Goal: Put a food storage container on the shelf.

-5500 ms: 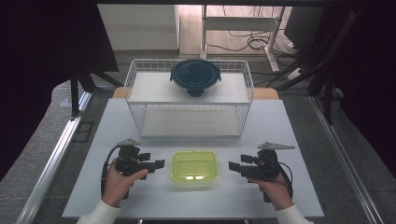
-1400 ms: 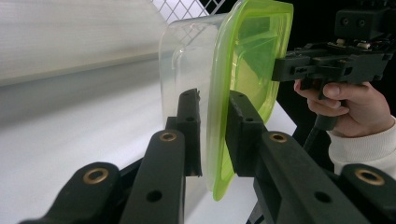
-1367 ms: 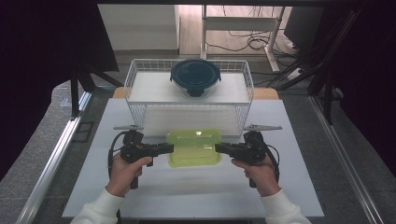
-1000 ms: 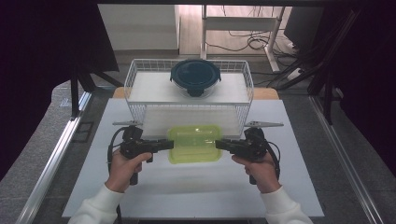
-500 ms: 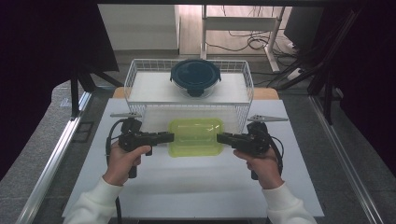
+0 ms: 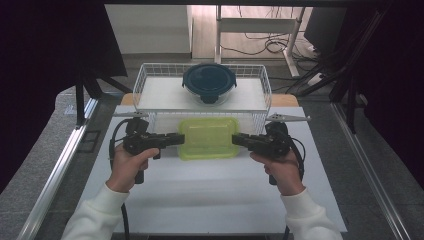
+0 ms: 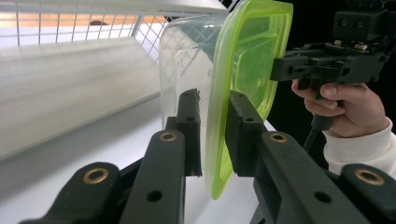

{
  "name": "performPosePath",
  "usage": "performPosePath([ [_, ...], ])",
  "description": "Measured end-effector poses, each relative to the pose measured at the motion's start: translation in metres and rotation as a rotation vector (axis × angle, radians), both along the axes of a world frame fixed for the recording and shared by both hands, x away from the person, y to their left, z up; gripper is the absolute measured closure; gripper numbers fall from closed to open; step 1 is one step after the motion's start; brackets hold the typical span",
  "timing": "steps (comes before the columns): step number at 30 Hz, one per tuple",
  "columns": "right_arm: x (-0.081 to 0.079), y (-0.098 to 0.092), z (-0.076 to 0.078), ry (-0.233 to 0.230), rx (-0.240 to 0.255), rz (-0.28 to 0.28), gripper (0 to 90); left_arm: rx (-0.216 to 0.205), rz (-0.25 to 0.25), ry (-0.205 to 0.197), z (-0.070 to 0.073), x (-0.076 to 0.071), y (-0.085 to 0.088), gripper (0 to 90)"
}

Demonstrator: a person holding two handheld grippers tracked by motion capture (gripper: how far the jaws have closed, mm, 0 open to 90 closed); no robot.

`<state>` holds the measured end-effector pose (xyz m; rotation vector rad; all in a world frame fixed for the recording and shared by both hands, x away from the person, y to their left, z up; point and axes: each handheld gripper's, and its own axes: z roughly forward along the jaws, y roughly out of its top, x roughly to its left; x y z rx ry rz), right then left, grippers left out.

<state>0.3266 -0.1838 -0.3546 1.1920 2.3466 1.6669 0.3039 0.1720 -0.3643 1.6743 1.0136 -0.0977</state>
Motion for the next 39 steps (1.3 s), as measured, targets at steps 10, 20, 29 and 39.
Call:
performPosePath([
  [10,0.002,0.001,0.012,-0.020,-0.002,-0.002,78.6,0.015,0.002,-0.012,0.014,0.004,0.000,77.4],
  [20,0.006,0.004,0.029,-0.031,-0.016,-0.002,78.5,0.014,0.012,-0.024,0.026,0.009,0.002,77.9],
  [29,0.009,0.006,0.044,-0.046,-0.021,-0.003,78.4,0.008,0.019,-0.034,0.037,0.014,0.003,78.3],
  [39,0.021,0.007,0.057,-0.052,-0.006,-0.003,78.4,0.020,0.031,-0.051,0.053,0.026,0.004,78.4],
])
